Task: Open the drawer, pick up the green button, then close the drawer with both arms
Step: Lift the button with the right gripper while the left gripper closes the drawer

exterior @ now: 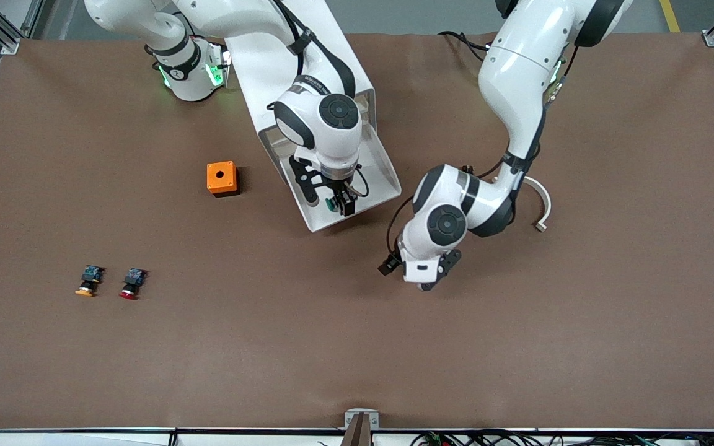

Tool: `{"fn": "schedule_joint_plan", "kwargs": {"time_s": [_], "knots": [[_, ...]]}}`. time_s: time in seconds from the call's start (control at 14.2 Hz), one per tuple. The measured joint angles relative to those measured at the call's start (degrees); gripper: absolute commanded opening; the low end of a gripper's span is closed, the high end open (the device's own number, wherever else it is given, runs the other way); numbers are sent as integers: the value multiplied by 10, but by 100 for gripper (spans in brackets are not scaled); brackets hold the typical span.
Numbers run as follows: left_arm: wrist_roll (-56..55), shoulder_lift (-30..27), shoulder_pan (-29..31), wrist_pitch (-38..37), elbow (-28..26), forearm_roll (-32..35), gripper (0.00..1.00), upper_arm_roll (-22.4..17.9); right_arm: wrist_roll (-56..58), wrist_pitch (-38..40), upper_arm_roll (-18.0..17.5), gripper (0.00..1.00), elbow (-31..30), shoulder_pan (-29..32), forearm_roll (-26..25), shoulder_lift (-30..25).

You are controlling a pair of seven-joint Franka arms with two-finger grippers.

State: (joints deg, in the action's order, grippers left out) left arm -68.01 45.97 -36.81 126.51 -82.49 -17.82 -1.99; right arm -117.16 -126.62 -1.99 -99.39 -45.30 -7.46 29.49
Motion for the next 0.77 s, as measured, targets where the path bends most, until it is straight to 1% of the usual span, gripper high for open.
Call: {"fn": "schedule_joint_plan", "kwargs": {"time_s": [0.14,0.21,0.28,0.35,0.42,0.49,0.77], "knots": [[-15,-4,-8,6,-14,0,100,11,-2,0,0,100,1,0,0,4],[-25,-8,-8,6,-19,0,100,18,-3,0,0,89,2,0,0,7],[-36,-12,-8,6,-22,0,100,25,-3,0,-1,66,3,-1,0,9],[-48,-16,-8,6,-24,0,100,31,-3,0,-1,40,5,-3,0,10],[-61,-19,-8,6,-26,0,100,38,-5,0,-1,10,7,-6,1,11],[-71,-21,-8,6,-29,0,100,44,-8,0,-1,0,8,-9,2,11],[-88,-23,-8,6,-39,0,100,55,-9,0,0,0,14,-12,3,11]]}}
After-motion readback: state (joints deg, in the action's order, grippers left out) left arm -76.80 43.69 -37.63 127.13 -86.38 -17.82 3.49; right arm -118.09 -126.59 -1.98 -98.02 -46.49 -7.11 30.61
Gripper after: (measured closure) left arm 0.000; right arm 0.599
